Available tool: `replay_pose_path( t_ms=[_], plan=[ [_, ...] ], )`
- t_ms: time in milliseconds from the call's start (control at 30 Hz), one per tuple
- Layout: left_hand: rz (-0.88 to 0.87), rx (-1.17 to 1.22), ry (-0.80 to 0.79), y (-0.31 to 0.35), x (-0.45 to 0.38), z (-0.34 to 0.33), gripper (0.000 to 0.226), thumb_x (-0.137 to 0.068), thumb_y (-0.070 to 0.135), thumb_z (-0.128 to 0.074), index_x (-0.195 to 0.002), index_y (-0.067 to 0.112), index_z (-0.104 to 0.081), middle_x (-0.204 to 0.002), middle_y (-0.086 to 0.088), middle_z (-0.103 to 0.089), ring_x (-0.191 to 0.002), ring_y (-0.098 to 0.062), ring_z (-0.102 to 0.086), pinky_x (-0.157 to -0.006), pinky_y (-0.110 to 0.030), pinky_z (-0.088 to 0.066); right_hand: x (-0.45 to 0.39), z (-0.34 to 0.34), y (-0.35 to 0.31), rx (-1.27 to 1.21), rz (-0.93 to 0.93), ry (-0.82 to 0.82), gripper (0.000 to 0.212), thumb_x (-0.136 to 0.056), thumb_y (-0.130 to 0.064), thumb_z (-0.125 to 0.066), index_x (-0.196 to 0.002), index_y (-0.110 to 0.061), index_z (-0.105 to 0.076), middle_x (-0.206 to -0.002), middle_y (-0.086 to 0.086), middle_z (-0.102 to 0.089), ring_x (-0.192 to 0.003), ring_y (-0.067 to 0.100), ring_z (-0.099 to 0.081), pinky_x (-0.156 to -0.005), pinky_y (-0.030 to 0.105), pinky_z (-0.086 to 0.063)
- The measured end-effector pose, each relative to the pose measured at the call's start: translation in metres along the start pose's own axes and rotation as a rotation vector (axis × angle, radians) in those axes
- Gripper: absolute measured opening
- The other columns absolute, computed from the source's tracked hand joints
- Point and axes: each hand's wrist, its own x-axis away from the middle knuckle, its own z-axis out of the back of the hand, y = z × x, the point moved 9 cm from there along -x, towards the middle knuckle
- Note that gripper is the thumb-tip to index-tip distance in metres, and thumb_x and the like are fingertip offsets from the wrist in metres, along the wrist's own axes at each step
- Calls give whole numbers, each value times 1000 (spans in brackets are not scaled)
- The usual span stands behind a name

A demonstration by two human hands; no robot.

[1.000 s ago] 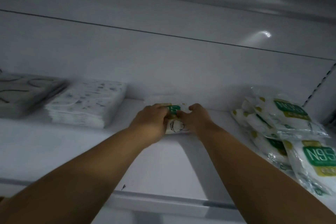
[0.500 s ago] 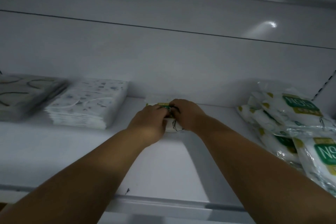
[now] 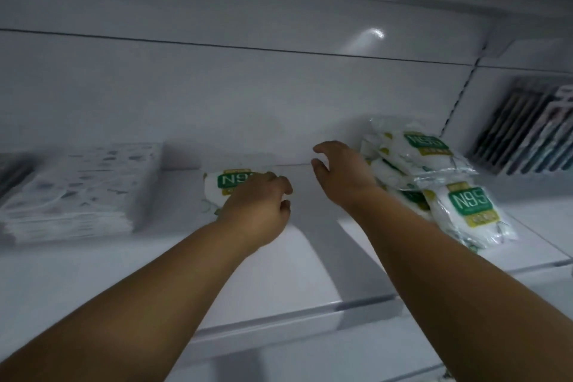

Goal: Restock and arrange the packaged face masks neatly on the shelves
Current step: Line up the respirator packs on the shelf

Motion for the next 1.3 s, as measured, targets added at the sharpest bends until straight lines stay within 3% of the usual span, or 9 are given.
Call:
replay_pose_path(
  t_ms=[400,500,633,733,933,1033,1100,1200,1300],
  plan=[
    [12,155,-73,105,-55,-79,33,-98,28,-55,-130,22,-62,-124,0,-62,-112,-20,-58,-92,-28,-45,6,76,145,290,-223,53,61,-93,-42,-58,-145,-17,-40,-150,11,-41,-140,33,-33,-114,42,-29],
    [209,525,-101,119,-72,-96,27,-94,27,-62,-121,26,-64,-116,7,-64,-104,-13,-60,-77,-20,-48,7,74,170,240,-261,4,55,-94,-38,-54,-144,-16,-41,-144,11,-46,-133,33,-42,-107,41,-37],
    [480,1136,-62,133,-83,-111,6,-98,26,-60,-101,22,-64,-113,-8,-70,-101,-23,-66,-99,-40,-54,4,90,169,207,-217,60,22,-97,-23,-46,-114,-11,-53,-113,9,-58,-103,29,-58,-79,33,-44],
    [588,1385,-20,134,-89,-118,33,-102,41,-52,-106,12,-65,-105,-10,-72,-93,-25,-66,-89,-38,-55,8,96,158,96,-145,99,9,-96,-23,-46,-94,-14,-50,-92,2,-53,-90,25,-58,-74,34,-44],
    [629,1417,216,109,-74,-107,24,-99,24,-57,-107,4,-70,-113,-22,-72,-97,-28,-70,-86,-42,-56,42,85,115,-385,327,287,26,-88,-22,-48,-84,-6,-68,-85,6,-66,-83,23,-58,-74,34,-47],
    [596,1438,374,88,-57,-86,20,-103,10,-51,-115,10,-67,-108,-12,-76,-96,-29,-74,-80,-41,-57,44,96,138,-385,204,482,27,-89,-23,-52,-103,-5,-68,-103,10,-66,-97,28,-59,-84,37,-49],
    [595,1415,435,77,-42,-70,19,-102,11,-53,-117,13,-65,-106,-6,-77,-99,-27,-73,-84,-43,-58,34,79,152,-444,-32,321,33,-98,-35,-52,-118,-10,-62,-112,6,-62,-105,27,-57,-90,38,-47],
    [601,1278,455,62,-21,-52,14,-102,16,-55,-111,20,-66,-104,-1,-77,-102,-25,-71,-95,-48,-55,36,32,142,-719,-307,-60,41,-100,-51,-45,-105,-13,-61,-93,7,-66,-80,26,-64,-71,37,-51],
    [595,995,466,46,1,-24,12,-102,31,-55,-109,28,-64,-105,4,-73,-100,-21,-68,-95,-48,-54,48,26,119,-805,-281,32,43,-100,-47,-49,-85,-8,-57,-75,14,-60,-58,25,-56,-58,39,-52]
  ],
)
